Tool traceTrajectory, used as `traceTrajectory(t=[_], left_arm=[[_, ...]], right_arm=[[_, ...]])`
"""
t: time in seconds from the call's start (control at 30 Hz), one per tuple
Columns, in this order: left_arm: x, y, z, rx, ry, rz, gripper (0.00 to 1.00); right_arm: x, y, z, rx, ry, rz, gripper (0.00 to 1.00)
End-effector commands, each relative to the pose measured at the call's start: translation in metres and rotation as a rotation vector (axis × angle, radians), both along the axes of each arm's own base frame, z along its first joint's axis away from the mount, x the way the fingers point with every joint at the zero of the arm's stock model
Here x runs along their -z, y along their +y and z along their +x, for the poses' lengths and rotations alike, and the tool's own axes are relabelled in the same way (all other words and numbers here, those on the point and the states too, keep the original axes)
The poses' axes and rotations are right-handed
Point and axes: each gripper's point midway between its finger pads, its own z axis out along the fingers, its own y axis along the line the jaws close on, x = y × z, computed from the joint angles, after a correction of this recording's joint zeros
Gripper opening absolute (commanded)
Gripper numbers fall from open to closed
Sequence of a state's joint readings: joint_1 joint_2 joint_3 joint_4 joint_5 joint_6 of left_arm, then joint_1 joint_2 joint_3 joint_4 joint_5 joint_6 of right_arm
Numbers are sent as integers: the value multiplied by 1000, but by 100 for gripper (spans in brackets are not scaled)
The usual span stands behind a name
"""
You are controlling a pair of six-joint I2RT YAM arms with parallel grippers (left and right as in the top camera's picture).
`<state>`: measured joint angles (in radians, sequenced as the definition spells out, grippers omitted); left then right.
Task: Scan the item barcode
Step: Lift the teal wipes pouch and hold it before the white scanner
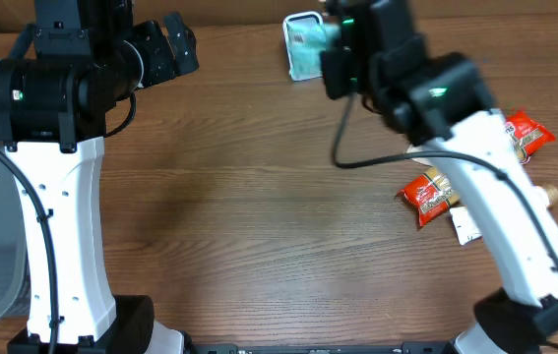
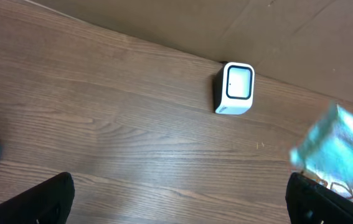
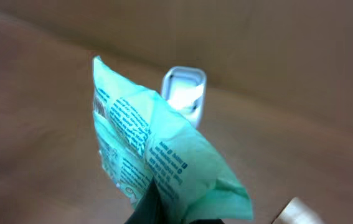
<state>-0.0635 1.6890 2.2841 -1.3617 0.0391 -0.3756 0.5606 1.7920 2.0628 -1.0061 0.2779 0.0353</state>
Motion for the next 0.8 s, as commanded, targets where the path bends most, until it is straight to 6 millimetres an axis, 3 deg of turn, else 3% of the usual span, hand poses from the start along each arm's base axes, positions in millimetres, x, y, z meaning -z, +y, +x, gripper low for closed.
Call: traceTrajectory(t=[0.0,0.1,0.33,0.6,0.77], left_arm=[[-1,3,2,-19,-3,-3,100],[-1,2,2,-19,-3,-4,100],[-1,3,2,-19,-3,-4,100],[-1,3,2,-19,-3,-4,100],[-1,3,2,-19,-3,-4,99]], right_arm=[[17,-22,43,116,-108,-295,4],[39,-8,74,-28,-147,-498,4],[67,13,140,-214,-312,-831,4],[100,20,189,-257,-431,-1026,4],[117,17,206,-206,-471,-1058,4]])
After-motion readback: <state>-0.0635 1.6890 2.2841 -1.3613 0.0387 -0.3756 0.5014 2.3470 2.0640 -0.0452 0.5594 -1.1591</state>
